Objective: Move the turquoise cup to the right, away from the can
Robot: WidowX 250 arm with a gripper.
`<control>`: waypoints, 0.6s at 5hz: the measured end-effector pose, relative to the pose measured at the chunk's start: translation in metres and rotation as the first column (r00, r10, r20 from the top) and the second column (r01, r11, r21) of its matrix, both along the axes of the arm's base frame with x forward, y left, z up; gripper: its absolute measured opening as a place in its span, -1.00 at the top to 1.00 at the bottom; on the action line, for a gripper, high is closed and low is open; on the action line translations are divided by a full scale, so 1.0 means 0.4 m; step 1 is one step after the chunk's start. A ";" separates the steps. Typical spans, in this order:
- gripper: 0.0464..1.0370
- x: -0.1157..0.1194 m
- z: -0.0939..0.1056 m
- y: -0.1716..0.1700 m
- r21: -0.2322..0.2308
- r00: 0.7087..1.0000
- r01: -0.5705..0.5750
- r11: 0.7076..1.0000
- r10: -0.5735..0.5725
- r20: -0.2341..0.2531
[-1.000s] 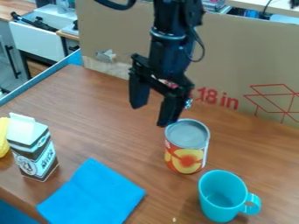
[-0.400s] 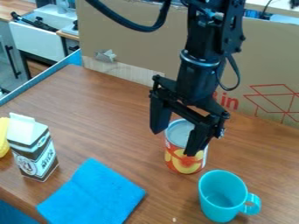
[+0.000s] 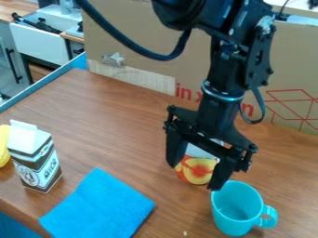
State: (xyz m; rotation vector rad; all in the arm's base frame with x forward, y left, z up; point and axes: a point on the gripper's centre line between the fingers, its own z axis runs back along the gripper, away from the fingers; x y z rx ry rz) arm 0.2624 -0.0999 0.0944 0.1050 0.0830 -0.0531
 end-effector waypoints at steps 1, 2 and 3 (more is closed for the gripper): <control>-0.93 -0.006 -0.024 -0.020 -0.062 0.999 -0.039 0.997 0.040 0.011; -0.93 -0.010 -0.055 -0.020 -0.087 0.993 -0.095 0.992 0.100 0.061; -0.93 0.001 -0.064 -0.035 -0.132 0.988 -0.114 0.985 0.127 0.093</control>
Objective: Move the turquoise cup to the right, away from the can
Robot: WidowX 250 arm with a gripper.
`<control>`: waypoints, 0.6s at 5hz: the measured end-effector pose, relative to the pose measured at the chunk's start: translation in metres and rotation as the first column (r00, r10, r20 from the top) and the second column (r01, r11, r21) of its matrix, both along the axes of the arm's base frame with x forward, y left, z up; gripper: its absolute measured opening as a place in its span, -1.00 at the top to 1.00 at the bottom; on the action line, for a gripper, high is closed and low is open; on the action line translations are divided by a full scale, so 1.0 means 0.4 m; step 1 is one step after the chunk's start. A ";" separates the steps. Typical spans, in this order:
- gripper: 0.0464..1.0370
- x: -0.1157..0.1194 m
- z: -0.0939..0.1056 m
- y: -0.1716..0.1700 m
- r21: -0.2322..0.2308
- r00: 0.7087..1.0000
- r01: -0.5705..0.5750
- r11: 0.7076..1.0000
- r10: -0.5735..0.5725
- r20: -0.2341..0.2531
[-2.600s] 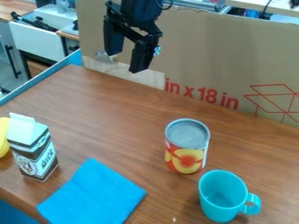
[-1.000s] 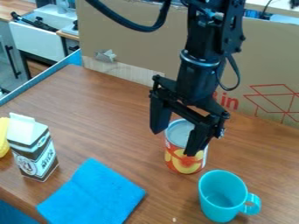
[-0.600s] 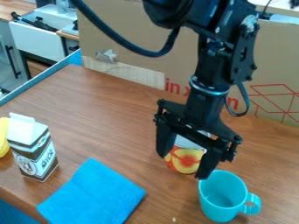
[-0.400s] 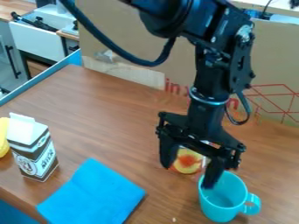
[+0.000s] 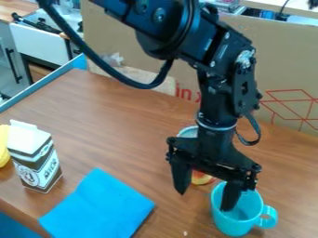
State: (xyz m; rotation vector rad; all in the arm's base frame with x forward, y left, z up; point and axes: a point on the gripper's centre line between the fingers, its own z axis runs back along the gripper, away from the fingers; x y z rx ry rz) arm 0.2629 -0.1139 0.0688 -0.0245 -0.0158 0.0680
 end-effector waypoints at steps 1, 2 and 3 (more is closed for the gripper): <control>-0.93 0.010 -0.012 0.000 0.008 1.000 -0.006 1.000 0.006 0.008; -0.93 0.020 -0.038 -0.006 0.008 1.000 -0.017 1.000 0.017 0.000; -0.93 0.033 -0.061 -0.013 0.015 0.999 -0.026 1.000 0.027 -0.022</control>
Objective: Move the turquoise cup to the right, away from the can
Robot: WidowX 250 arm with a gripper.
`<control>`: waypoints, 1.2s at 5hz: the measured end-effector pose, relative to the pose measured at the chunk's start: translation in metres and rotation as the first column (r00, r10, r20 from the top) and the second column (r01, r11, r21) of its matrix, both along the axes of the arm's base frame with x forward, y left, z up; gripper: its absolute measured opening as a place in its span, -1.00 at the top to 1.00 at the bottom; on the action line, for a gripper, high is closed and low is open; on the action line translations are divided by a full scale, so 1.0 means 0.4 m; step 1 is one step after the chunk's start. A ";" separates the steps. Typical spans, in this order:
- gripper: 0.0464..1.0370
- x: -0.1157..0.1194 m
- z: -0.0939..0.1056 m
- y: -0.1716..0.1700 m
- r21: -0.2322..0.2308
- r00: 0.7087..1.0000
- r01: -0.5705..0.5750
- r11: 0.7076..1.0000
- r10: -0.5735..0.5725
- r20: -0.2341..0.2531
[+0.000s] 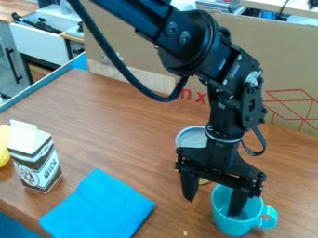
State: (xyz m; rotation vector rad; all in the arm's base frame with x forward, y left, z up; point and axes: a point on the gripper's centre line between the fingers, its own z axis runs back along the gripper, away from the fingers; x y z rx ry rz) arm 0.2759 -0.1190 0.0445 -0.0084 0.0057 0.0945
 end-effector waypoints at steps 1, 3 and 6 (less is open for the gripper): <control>-0.81 0.002 -0.024 0.000 0.013 1.000 -0.013 1.000 0.013 -0.026; 0.35 0.004 -0.026 -0.020 0.072 0.999 -0.031 0.997 0.033 -0.027; 0.89 -0.061 0.090 -0.054 -0.052 0.988 0.083 0.995 -0.076 0.137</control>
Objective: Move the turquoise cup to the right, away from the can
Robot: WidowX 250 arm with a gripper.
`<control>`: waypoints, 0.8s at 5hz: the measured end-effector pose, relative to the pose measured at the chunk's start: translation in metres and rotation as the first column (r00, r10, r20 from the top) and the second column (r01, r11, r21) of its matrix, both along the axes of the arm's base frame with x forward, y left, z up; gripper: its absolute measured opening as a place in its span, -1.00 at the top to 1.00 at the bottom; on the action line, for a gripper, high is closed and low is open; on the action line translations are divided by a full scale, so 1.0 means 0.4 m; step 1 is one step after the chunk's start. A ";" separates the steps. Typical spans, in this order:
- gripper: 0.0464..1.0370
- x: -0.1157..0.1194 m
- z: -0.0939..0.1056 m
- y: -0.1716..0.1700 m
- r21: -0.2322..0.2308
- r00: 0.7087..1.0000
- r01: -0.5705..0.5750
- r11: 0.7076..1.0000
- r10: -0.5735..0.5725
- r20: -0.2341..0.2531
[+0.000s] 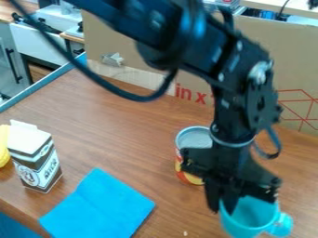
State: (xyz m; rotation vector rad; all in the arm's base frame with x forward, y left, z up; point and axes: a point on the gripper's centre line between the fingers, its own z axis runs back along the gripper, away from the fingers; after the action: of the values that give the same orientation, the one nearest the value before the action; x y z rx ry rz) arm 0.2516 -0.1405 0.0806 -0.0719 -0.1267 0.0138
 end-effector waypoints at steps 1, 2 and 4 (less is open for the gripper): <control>0.89 -0.052 0.018 -0.044 -0.059 0.995 0.094 0.994 -0.094 0.015; 0.89 -0.081 -0.004 -0.077 -0.089 0.982 0.181 0.980 -0.185 -0.039; 0.89 -0.090 -0.119 -0.164 -0.038 0.911 0.335 0.941 -0.334 -0.240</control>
State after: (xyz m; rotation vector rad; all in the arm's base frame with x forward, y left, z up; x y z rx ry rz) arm 0.2157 -0.2060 0.0328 -0.0872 0.1334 -0.3210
